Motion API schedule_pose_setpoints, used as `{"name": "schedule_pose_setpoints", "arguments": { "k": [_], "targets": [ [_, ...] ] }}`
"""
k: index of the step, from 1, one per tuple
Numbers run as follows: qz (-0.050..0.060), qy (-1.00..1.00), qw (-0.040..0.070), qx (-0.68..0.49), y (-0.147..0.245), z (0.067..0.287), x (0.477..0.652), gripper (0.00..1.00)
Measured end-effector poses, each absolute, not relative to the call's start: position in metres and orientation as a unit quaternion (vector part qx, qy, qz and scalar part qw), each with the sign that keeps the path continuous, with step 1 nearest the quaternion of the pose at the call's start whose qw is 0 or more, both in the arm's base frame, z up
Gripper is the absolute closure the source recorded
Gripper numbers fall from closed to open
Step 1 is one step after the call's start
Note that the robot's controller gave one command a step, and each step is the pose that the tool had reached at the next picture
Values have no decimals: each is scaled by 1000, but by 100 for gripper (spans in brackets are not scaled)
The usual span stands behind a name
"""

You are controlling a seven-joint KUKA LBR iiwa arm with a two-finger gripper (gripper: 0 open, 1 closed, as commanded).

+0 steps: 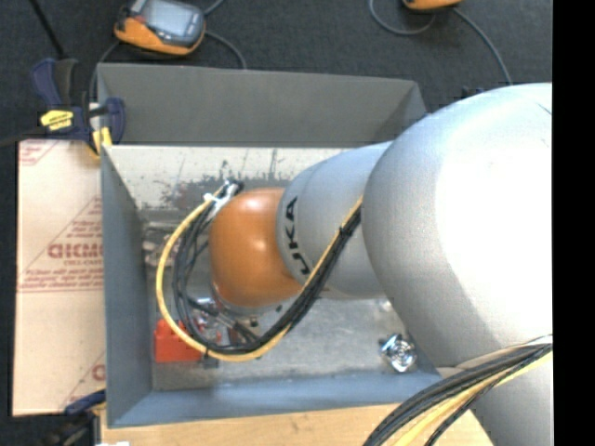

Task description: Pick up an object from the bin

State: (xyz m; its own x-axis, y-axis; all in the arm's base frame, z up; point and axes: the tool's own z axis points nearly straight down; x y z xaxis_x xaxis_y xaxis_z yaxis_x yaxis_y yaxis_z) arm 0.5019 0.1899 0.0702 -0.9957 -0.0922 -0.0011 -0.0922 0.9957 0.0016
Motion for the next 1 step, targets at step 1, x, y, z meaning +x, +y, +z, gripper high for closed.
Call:
{"name": "schedule_pose_setpoints", "arguments": {
  "k": [1],
  "targets": [
    [1,999,5,-43,178,228,508,100]
  ]
}}
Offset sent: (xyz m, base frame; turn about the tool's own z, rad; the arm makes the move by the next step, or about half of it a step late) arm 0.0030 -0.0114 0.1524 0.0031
